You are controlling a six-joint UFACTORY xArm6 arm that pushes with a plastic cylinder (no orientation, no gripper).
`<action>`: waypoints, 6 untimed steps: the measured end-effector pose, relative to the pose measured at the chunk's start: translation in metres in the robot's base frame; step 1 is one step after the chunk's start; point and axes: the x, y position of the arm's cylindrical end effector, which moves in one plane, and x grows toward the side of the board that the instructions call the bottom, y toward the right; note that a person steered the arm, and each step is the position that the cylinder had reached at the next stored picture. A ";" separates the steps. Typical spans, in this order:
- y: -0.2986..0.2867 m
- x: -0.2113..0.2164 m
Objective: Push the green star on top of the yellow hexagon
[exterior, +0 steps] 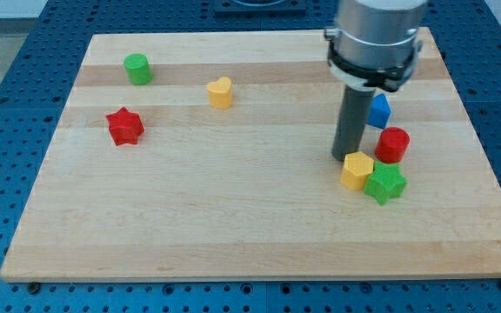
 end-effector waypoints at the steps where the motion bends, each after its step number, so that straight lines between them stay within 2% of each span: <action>1: 0.000 0.000; 4: -0.006 0.073; 6: -0.006 0.072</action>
